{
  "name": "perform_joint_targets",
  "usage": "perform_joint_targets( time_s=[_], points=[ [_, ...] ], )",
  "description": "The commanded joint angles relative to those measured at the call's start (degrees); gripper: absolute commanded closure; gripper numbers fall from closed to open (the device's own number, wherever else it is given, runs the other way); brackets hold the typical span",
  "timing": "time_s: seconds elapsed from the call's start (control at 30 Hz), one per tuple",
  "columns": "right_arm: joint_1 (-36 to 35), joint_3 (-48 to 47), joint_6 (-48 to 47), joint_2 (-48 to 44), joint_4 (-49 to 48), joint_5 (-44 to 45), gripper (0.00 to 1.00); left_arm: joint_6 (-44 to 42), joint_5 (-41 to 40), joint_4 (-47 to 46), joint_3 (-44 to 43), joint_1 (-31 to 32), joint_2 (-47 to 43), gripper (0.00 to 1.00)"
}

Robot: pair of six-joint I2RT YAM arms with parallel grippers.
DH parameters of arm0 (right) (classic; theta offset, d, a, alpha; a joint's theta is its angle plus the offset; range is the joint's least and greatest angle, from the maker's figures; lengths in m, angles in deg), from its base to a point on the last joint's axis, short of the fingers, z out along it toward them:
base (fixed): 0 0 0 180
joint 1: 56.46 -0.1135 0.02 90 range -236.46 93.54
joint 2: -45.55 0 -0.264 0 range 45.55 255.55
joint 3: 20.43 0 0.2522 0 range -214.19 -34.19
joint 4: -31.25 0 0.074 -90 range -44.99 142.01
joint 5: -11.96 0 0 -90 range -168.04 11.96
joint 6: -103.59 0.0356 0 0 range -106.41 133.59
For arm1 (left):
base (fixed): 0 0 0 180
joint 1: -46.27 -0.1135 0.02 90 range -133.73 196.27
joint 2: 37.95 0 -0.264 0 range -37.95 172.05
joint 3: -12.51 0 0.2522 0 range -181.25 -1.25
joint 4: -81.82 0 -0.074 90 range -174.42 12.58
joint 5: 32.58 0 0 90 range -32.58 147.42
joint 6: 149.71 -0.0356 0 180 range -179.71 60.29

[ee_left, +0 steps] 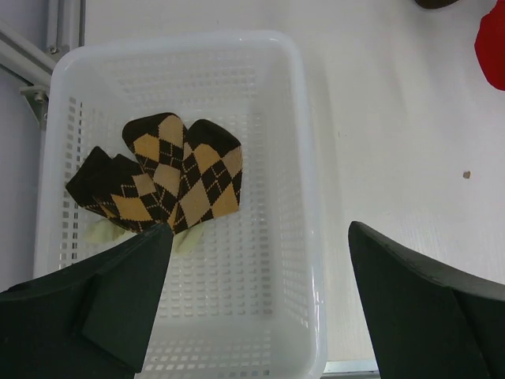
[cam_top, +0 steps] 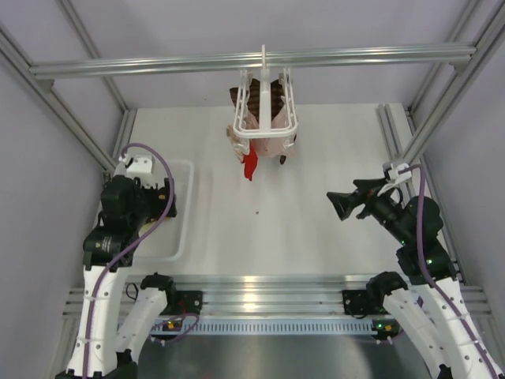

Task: Clip the socks to the hanger
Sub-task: Open the clamp at the hanger.

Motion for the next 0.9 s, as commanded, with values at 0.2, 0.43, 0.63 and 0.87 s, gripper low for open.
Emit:
perform_joint_targets(
  time_s=[0.2, 0.43, 0.63, 0.87],
  points=[
    [0.7, -1.7, 0.7, 0.1, -2.0, -3.0, 0.0, 0.7, 14.5, -7.5, -2.8, -0.3, -2.9, 0.02],
    [0.7, -2.8, 1.8, 2.0, -3.2, -4.3, 0.0, 9.1, 25.6, -20.1, -3.0, -0.3, -0.4, 0.02],
    [0.7, -3.3, 0.7, 4.6, -4.6, -4.4, 0.0, 12.1, 30.3, -34.5, 1.5, -0.2, 1.5, 0.02],
    [0.7, -4.3, 0.7, 7.0, -6.6, -6.0, 0.0, 11.2, 35.7, -57.2, 11.5, 5.5, 0.9, 0.12]
  ],
)
